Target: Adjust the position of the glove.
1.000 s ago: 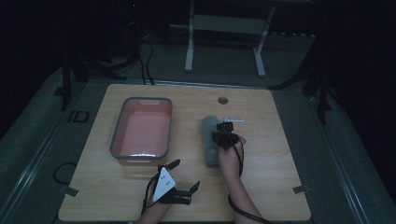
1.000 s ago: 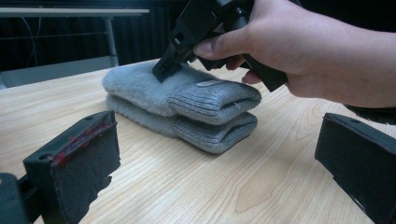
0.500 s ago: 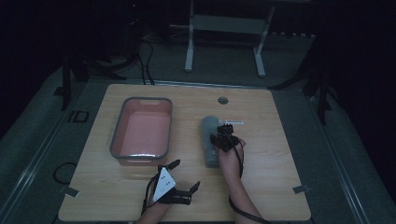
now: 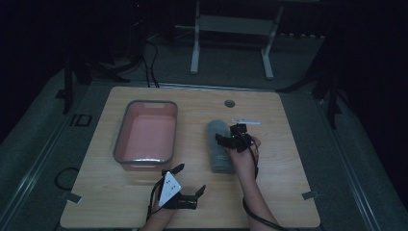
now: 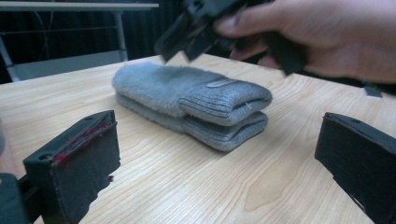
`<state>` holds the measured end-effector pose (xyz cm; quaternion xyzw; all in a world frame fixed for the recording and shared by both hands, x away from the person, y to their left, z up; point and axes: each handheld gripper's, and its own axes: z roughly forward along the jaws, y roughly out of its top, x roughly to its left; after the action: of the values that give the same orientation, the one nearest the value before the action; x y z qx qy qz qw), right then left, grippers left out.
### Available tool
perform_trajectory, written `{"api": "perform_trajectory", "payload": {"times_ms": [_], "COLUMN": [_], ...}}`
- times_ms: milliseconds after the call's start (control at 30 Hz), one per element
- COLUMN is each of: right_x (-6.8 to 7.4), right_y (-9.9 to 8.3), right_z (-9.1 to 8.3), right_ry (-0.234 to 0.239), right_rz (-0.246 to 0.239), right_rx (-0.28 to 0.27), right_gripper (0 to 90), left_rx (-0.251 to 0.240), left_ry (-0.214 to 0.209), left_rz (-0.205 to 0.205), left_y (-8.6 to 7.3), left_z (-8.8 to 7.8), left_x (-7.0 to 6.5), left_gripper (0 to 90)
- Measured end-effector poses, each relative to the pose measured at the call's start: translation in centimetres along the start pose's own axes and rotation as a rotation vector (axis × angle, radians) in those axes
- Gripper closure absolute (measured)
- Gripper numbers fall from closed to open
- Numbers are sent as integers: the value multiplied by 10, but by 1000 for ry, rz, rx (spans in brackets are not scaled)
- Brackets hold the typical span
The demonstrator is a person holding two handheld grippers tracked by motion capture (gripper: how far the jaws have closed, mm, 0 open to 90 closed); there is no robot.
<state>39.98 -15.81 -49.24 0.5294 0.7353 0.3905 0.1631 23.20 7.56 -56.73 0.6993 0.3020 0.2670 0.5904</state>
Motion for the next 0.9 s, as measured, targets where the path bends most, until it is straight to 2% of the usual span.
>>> {"api": "perform_trajectory", "payload": {"times_ms": [67,100,167,300,333,367,433,533,600,667,733,900], "right_x": [-6,-8,-12,-15,-17,-17,-22,-27,-30,-33,-36,-42], "right_y": [5,7,10,11,11,11,8,4,2,0,-2,-8], "right_z": [-7,-10,-16,-21,-22,-22,-27,-30,-32,-35,-39,-45], "right_ry": [35,57,85,105,125,125,201,220,250,241,240,224], "right_rz": [2,-12,-37,-117,-125,-125,-121,-177,-188,-208,-203,-231], "right_rx": [-12,-12,-17,-14,-5,-5,-19,-37,-40,-58,-79,-108], "right_gripper": [147,134,136,140,143,143,178,153,137,137,138,139], "left_rx": [15,21,25,31,35,35,38,70,88,90,85,115], "left_ry": [3,7,14,23,28,28,19,28,37,48,49,55], "left_rz": [14,19,25,22,23,23,0,-21,-24,-33,-41,-48], "left_y": [1,1,1,2,2,2,4,11,16,22,27,44], "left_z": [1,2,3,4,5,5,6,10,14,18,23,41], "left_x": [-1,-2,-3,-3,-3,-3,-2,-1,-1,-1,0,6], "left_gripper": [1,1,1,1,1,1,1,2,1,1,1,1]}}
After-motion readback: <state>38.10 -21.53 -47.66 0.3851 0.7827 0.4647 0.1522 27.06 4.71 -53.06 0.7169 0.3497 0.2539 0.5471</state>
